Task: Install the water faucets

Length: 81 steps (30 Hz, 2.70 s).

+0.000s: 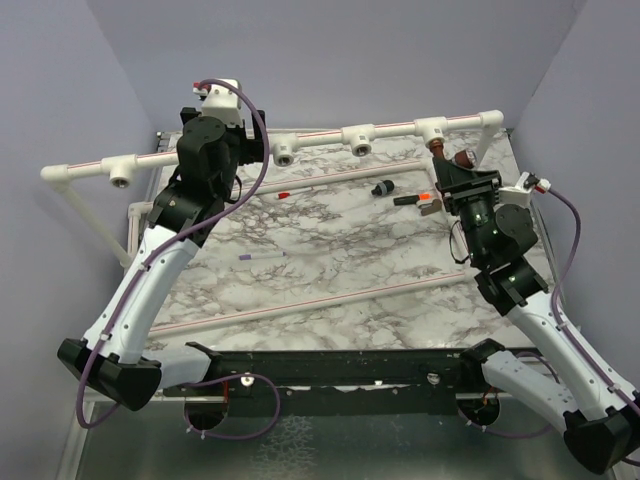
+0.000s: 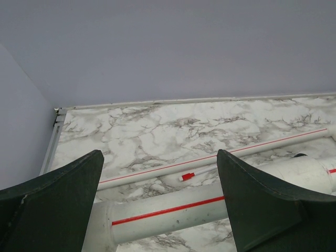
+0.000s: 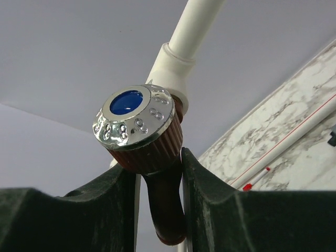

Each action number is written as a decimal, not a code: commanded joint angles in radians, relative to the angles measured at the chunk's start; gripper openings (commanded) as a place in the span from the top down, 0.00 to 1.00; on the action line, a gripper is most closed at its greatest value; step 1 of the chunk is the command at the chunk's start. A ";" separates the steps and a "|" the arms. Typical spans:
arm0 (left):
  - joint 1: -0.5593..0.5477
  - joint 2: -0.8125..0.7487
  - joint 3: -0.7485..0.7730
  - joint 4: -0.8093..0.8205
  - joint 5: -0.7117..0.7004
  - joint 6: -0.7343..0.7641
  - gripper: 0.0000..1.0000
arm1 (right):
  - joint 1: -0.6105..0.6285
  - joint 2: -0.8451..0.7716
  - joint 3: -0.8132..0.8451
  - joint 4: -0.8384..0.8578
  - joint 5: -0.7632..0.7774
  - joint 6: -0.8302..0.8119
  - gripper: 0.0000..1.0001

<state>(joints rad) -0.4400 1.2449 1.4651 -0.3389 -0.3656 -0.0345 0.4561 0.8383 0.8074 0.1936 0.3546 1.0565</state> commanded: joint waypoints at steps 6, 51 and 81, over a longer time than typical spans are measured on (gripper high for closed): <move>-0.041 0.070 -0.033 -0.160 0.140 -0.005 0.09 | 0.039 -0.020 -0.041 -0.084 -0.036 0.466 0.99; -0.042 0.086 -0.027 -0.163 0.144 -0.005 0.09 | 0.040 -0.222 0.173 -0.426 0.115 -0.716 0.27; -0.043 0.096 -0.014 -0.175 0.155 -0.005 0.09 | 0.039 -0.107 0.178 -0.450 -0.113 -2.549 0.17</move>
<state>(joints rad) -0.4419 1.2671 1.4849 -0.3542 -0.3573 -0.0364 0.4919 0.7380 1.0199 -0.3439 0.2790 -1.1927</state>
